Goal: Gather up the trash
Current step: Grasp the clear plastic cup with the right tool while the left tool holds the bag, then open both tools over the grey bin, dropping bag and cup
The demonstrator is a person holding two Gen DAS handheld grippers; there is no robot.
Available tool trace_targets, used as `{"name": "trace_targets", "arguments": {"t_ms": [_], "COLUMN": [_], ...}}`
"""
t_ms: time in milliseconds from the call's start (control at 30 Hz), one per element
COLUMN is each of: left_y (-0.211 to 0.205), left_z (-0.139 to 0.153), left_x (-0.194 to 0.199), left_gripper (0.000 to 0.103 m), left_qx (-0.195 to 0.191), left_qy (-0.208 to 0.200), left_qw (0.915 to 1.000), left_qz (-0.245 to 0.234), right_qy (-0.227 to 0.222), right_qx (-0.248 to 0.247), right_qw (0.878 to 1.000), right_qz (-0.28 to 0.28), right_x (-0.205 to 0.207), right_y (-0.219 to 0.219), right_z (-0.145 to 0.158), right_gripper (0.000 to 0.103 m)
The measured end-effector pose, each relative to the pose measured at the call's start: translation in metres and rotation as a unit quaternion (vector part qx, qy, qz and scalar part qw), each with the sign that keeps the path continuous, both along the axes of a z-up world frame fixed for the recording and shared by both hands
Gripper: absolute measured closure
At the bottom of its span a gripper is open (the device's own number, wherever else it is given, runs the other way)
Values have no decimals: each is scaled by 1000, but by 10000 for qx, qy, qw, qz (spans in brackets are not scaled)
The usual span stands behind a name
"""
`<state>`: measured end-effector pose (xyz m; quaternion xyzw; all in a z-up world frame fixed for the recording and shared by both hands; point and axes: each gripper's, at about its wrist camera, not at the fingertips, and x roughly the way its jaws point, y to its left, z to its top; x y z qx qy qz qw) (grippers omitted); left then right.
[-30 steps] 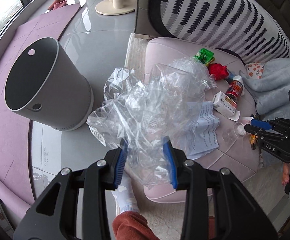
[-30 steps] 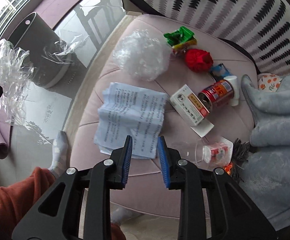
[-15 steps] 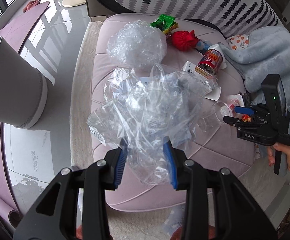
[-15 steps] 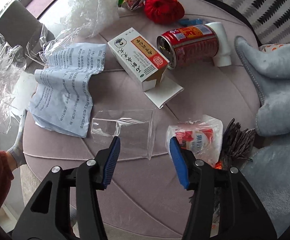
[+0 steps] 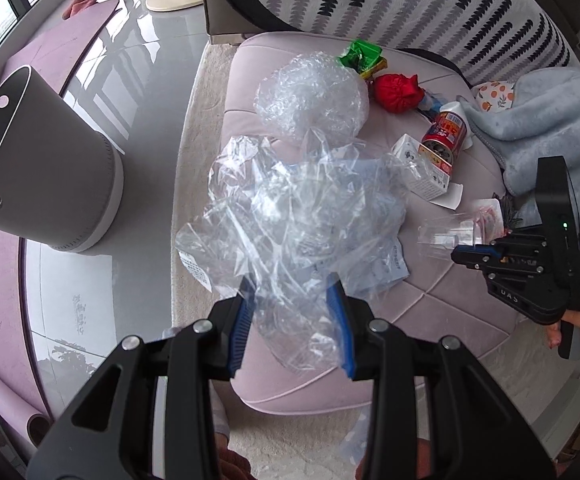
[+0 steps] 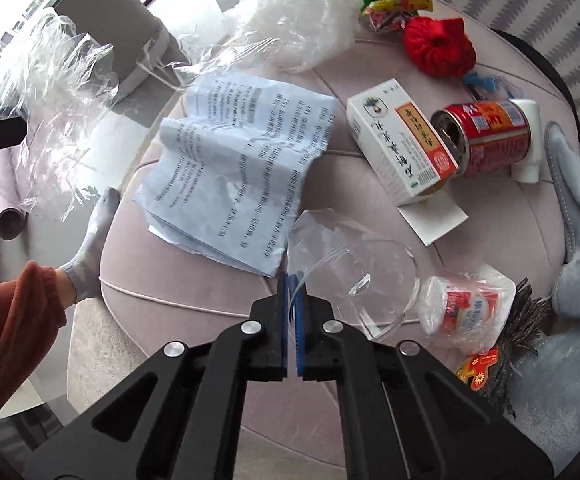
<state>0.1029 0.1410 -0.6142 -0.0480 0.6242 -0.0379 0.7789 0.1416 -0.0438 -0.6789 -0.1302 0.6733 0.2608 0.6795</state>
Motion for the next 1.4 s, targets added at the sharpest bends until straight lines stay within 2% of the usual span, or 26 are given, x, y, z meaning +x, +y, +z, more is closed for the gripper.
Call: {"name": "trace_targets", "arguments": {"t_ms": [167,267,400,533,700,833,900,967,1267,1300,1367,1400], "left_y": [44,82,153,237,320,359,370,380,384,383,382,381], "left_z": [34,58,91,119,129,116,109,102,82,81,81,81], "left_x": [7,13,20,27,34,42,45,47,60,62,64,65], "left_gripper": [66,66,66,66,66,66,66,66,63,61,47,35], "left_qx": [-31,14,231,625,996,1098,1082,1035,903,874,833,837], "left_qy": [-183,-303,-500,-677,-726,-666,-651,-629,-566,-571,-580,-595], "left_qw": [9992,9974,9919,9818,9713,9685,9673,9666,9705,9714,9725,9726], "left_qz": [351,648,1144,1663,2036,2133,2200,2257,2161,2132,2096,2086], "right_qy": [-62,-226,-557,-855,-1016,-879,-820,-805,-737,-733,-719,-713], "right_qx": [122,384,903,1488,1851,1678,1628,1597,1305,1273,1230,1214], "right_qw": [9999,9987,9925,9803,9675,9702,9715,9724,9780,9790,9811,9820], "right_qz": [80,229,602,981,1390,1511,1513,1501,1452,1413,1308,1258], "right_x": [14,34,69,97,117,125,125,125,123,121,121,120], "right_y": [42,87,179,281,398,458,471,480,465,461,452,446], "right_z": [48,89,144,182,195,174,163,159,157,159,160,162], "right_gripper": [101,101,101,101,101,96,86,81,79,78,74,74]}}
